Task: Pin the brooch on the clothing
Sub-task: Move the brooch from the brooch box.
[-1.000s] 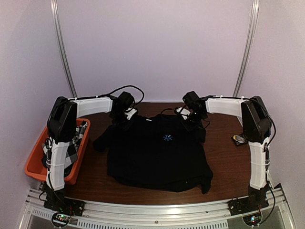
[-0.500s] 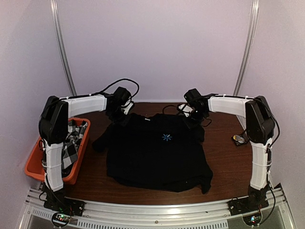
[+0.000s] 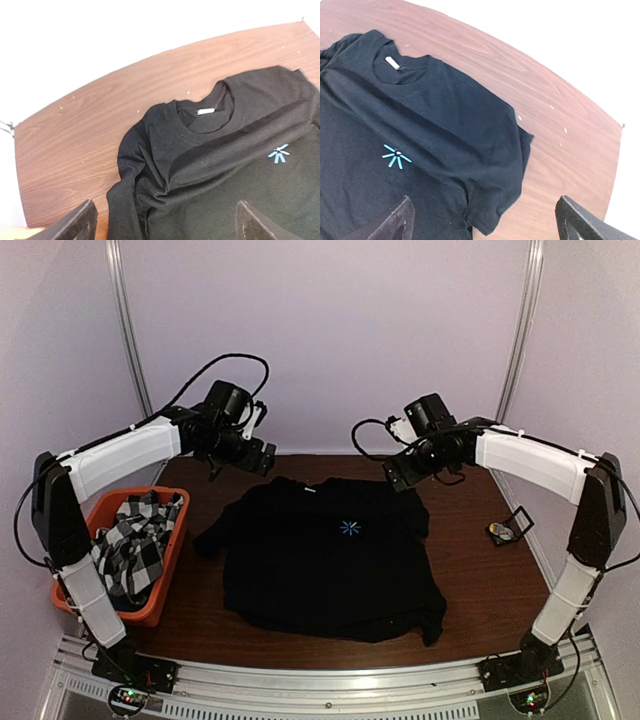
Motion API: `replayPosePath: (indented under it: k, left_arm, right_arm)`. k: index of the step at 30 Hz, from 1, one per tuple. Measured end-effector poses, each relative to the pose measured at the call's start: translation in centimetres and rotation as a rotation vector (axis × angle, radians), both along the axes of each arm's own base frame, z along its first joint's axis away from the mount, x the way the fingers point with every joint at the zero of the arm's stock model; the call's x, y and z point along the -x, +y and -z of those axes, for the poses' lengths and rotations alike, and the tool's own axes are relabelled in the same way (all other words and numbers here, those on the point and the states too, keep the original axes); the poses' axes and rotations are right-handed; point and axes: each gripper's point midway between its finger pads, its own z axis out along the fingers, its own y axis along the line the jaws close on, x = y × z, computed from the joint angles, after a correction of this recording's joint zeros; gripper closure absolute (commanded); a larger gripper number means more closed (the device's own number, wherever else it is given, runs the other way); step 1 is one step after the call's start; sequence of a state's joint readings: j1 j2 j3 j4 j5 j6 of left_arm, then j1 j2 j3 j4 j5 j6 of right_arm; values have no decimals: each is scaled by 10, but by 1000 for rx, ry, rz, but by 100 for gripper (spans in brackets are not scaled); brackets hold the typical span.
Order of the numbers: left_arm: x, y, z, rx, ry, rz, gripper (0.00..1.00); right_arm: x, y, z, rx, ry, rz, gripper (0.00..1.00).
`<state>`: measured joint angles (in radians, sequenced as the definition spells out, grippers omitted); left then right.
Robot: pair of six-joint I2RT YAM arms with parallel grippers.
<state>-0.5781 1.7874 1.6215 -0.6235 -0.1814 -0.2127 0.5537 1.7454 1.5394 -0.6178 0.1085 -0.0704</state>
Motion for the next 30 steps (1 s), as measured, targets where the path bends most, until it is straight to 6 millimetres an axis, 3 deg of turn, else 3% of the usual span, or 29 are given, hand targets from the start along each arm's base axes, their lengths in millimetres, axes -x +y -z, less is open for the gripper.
replayPosePath:
  k: [3,6,10,14,22,30]
  left_arm:
    - [15,5,-17,22,-26,-6,2]
    - [29,13,-22,30,-30,-24,2]
    - [52,20,-17,22,-5,-33,2]
    - [74,12,-18,18,4,6,2]
    - [107,1,-9,11,37,83,2]
    - [128,17,7,-30,60,92,2]
  right_arm:
    - [8,-15,2,-10,-18,72,0]
    - [22,-36,4,-28,-40,166,0]
    - [33,-65,-17,-55,-113,292,0]
    - [34,-108,-36,-94,-208,517,0]
    - [53,-185,29,-34,-170,881,0]
    - [69,-249,56,-78,-151,1138,0]
